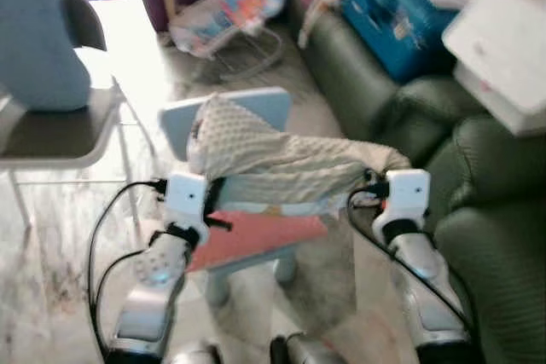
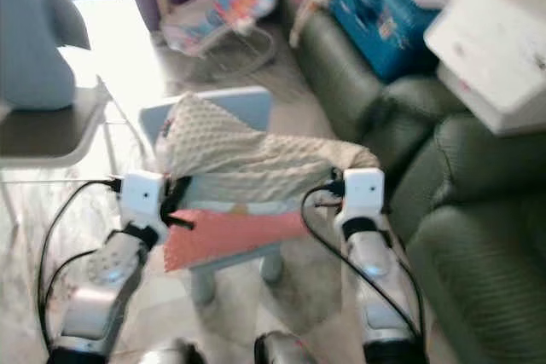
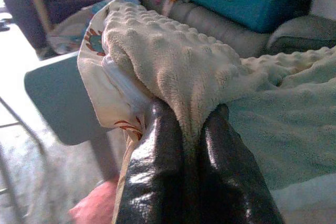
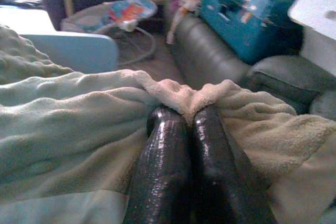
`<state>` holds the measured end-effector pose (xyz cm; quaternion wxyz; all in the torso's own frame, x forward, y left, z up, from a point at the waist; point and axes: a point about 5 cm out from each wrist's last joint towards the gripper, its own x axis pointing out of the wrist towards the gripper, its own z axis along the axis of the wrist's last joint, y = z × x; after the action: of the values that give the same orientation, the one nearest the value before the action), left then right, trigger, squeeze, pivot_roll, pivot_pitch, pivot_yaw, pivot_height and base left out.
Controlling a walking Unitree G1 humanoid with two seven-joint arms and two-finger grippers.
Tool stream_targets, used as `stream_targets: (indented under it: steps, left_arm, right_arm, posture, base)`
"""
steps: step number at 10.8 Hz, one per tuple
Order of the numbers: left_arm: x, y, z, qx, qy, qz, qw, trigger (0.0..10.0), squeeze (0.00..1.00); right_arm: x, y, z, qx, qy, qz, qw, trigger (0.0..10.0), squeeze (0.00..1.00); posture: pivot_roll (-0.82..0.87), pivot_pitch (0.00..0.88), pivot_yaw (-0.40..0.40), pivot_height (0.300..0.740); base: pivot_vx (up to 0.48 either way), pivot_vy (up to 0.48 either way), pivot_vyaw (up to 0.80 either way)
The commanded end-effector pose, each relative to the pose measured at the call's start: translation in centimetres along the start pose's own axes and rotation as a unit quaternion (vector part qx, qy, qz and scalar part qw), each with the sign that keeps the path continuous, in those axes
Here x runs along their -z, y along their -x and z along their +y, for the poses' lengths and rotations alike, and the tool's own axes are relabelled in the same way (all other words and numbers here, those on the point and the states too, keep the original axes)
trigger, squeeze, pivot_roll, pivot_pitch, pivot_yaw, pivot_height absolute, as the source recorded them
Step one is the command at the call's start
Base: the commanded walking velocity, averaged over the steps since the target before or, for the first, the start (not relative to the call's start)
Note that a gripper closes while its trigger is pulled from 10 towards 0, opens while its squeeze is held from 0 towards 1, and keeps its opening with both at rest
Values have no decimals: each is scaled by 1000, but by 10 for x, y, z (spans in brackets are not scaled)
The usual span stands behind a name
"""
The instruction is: Move the pillow to the sofa
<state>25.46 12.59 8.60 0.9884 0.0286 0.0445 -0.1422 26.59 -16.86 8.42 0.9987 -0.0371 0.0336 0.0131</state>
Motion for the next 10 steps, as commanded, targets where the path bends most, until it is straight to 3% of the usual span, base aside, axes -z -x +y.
stream_targets:
  steps: [1, 4, 7, 10]
  left_arm:
    - [-7, -2, -4, 17, 0, -15, 1000, 10000, 0]
    - [-4, 0, 2, 8, -4, -11, 1000, 10000, 0]
    - [-14, -10, 11, -3, -7, -28, 1000, 10000, 0]
    - [-4, 0, 7, -5, 13, -12, 1000, 10000, 0]
  right_arm:
    - [-5, -1, 2, -5, 2, -11, 1000, 10000, 0]
    - [0, 7, -3, 3, 5, 0, 1000, 10000, 0]
    - [-8, 2, -6, 4, 14, -9, 1000, 10000, 0]
    - [-5, 9, -8, 11, 15, -6, 1000, 10000, 0]
  posture:
    - [-40, 57, -46, 740]
    - [-39, 63, -56, 740]
    - [-46, 83, -58, 740]
    - [-55, 93, -47, 740]
  base:
    - [0, 0, -800]
    - [0, 0, -800]
    - [0, 0, -800]
    - [0, 0, -800]
